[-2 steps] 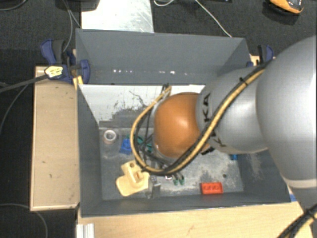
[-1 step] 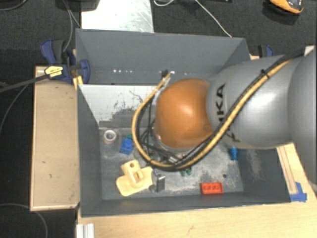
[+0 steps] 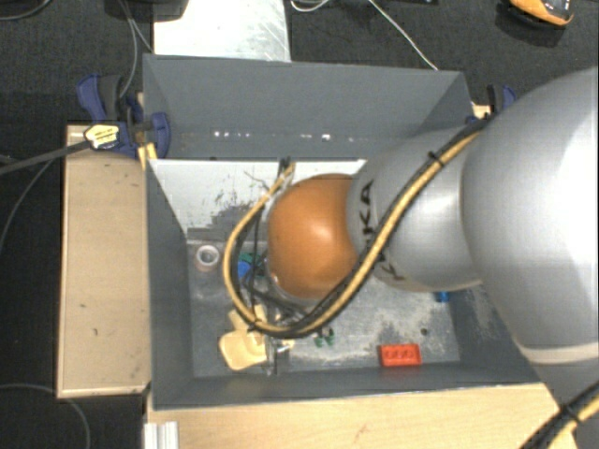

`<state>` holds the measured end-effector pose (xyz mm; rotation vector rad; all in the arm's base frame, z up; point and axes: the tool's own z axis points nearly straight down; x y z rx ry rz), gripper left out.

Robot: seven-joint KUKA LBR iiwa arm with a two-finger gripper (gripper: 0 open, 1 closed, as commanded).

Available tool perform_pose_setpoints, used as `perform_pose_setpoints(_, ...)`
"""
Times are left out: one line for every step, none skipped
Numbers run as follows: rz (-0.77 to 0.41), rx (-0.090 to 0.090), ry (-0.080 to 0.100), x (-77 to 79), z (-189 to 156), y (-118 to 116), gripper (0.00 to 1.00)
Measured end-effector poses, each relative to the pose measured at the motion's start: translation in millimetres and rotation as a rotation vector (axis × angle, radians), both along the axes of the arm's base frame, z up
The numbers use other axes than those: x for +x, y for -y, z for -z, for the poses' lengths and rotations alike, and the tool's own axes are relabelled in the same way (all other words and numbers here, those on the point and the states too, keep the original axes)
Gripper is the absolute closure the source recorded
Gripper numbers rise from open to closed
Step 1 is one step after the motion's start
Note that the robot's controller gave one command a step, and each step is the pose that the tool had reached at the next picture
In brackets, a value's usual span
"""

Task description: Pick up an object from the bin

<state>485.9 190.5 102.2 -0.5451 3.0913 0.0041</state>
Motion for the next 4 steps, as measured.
perform_pose_setpoints(-0.164, 0.006, 0.019, 8.6, 29.1, 12.8, 0.0)
perform_pose_setpoints(-0.032, 0.015, 0.024, 2.1, 25.5, 13.3, 1.0)
perform_pose_setpoints(-0.032, 0.015, 0.024, 2.1, 25.5, 13.3, 1.0)
perform_pose_setpoints(-0.031, 0.015, 0.025, 2.2, 24.8, 13.1, 1.0)
